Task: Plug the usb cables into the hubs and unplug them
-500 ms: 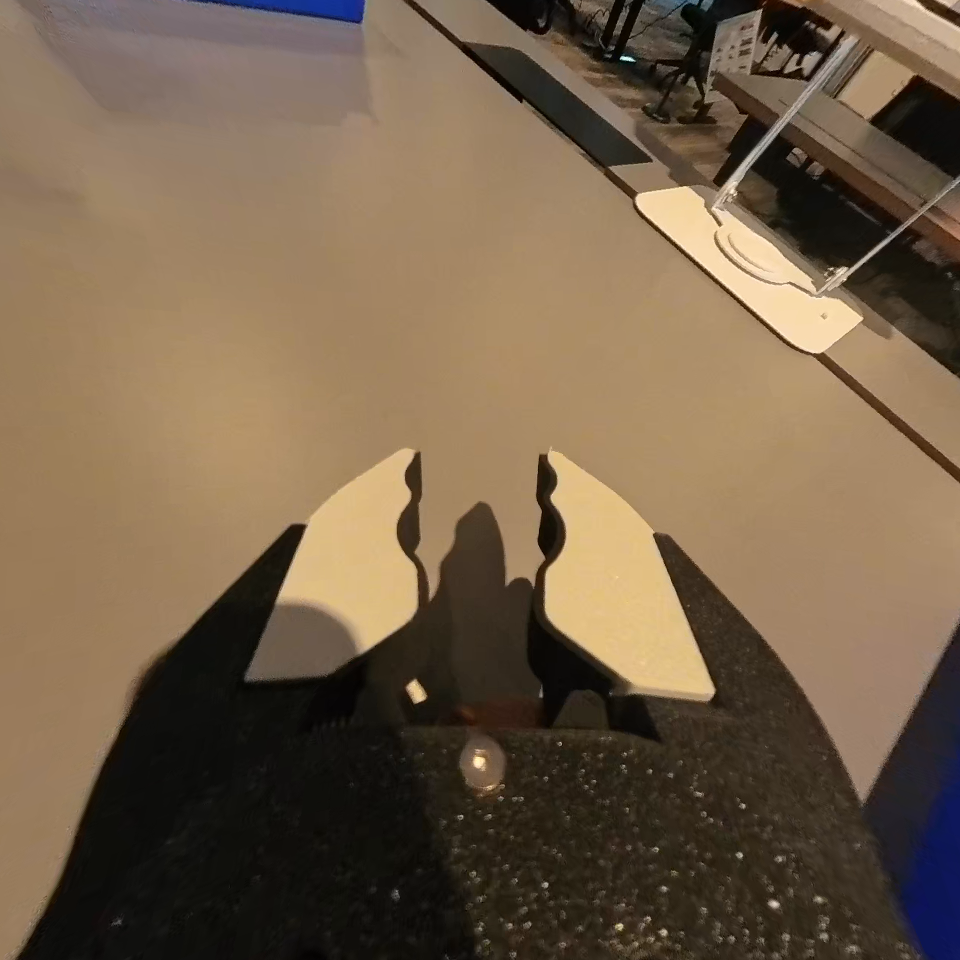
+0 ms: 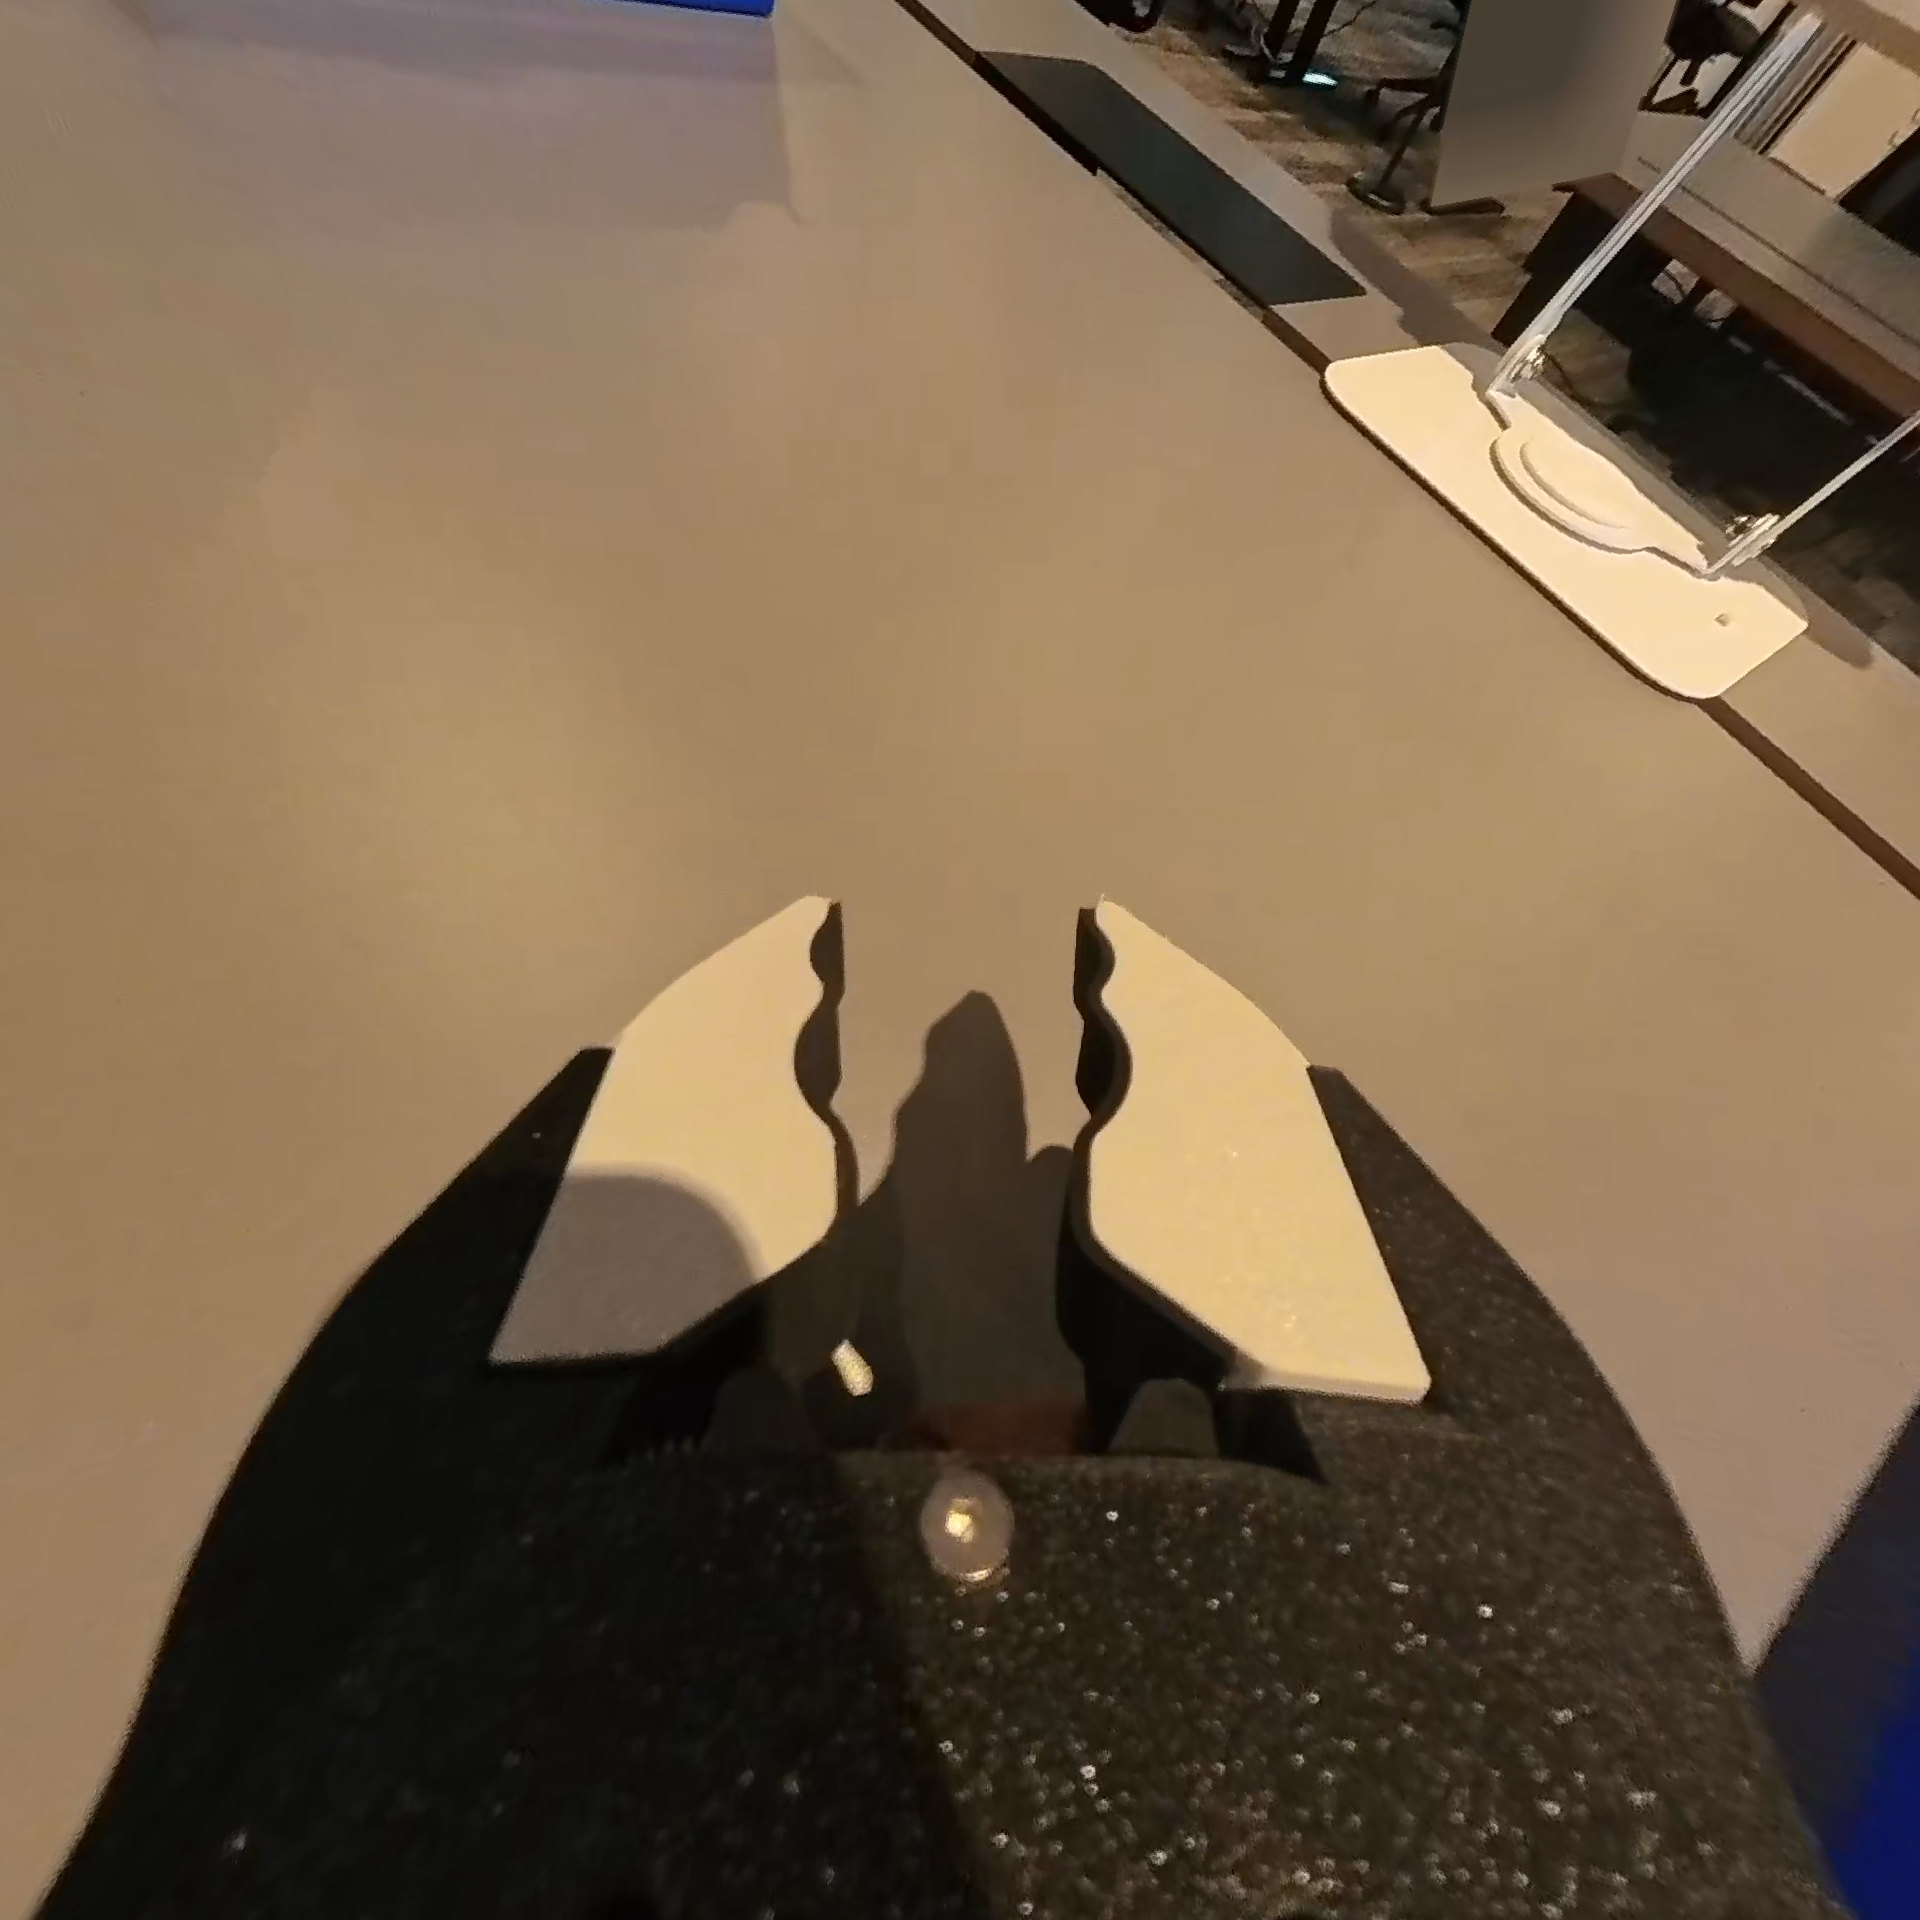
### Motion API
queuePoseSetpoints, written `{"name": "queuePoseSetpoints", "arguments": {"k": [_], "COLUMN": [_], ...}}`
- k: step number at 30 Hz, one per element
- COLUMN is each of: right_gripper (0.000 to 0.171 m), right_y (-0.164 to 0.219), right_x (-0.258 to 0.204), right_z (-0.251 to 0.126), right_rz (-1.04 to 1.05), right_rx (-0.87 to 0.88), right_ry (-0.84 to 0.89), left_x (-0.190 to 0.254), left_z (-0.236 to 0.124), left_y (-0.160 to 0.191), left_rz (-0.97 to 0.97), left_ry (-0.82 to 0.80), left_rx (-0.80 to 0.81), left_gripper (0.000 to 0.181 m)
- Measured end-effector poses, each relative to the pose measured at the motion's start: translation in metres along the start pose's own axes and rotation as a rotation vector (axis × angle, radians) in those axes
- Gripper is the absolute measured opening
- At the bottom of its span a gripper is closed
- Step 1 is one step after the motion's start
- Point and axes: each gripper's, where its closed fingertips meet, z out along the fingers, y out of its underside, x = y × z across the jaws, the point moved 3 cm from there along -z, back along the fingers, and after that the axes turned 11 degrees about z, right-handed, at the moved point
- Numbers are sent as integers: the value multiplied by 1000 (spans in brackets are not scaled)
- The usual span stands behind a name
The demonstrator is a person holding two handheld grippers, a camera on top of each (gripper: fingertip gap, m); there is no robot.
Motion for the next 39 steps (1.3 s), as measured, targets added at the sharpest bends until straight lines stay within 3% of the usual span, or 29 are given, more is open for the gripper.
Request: {"name": "queuePoseSetpoints", "arguments": {"k": [5,11,16,21,26,31,34,37,39], "right_gripper": [43,43,43,43,43,43,43,42,42], "right_y": [1,1,0,0,0,-1,-2,-5,-7], "right_x": [0,-1,-1,-1,0,-1,-2,0,4], "right_z": [1,2,0,1,1,0,-2,-5,-9], "right_rz": [-6,-14,-14,-9,-6,-17,-22,-7,18], "right_rx": [-6,-12,1,-1,1,11,24,56,91], "right_ry": [2,4,4,2,4,9,10,18,20], "left_x": [7,2,-4,-22,-17,47,109,174,216], "left_z": [27,28,24,-21,-104,-191,-222,-223,-206], "left_y": [4,4,-1,-23,-64,-130,-169,-204,-225], "left_rz": [36,5,-66,-155,-97,147,302,482,588], "left_ry": [41,-4,-43,-229,-465,-602,-564,-463,-359], "left_rx": [-88,-113,-121,24,263,596,778,892,923], "left_gripper": [44,25,24,24,23,22,22,22,22]}}
